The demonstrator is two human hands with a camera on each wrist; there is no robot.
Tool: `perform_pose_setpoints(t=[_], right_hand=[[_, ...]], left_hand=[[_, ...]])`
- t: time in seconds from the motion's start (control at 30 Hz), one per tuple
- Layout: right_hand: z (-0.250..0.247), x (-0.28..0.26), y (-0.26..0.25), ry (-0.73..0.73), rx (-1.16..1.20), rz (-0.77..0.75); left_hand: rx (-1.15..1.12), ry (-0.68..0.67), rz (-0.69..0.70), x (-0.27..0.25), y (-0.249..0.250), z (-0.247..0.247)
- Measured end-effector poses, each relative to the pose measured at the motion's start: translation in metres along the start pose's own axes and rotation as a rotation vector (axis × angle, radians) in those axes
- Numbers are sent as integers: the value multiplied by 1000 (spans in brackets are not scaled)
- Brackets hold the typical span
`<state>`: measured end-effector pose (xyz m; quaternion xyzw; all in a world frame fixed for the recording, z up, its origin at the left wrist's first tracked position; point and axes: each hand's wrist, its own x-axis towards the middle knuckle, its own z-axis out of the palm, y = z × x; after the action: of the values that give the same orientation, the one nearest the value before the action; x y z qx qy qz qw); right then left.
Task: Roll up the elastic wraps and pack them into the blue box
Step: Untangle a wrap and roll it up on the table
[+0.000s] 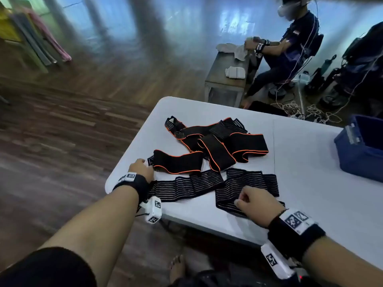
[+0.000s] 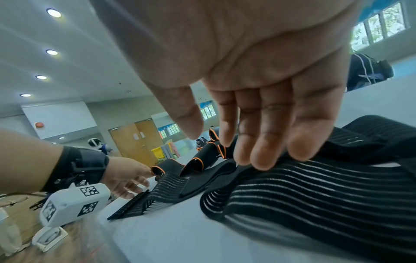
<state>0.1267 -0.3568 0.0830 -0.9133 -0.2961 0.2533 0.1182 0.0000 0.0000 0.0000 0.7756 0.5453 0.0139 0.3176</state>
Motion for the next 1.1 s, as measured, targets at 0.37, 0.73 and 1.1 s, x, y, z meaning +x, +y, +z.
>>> perform_pose_setpoints(t=[0.37, 0.73, 1.1], right_hand=[[-32, 72, -35, 42, 128, 42], [-47, 175, -156, 46, -108, -120], [15, 272, -218, -123, -361, -119]], left_hand=[[121, -139, 44, 24, 9, -3], [76, -163, 196, 34, -5, 1], [218, -247, 325, 42, -8, 0]])
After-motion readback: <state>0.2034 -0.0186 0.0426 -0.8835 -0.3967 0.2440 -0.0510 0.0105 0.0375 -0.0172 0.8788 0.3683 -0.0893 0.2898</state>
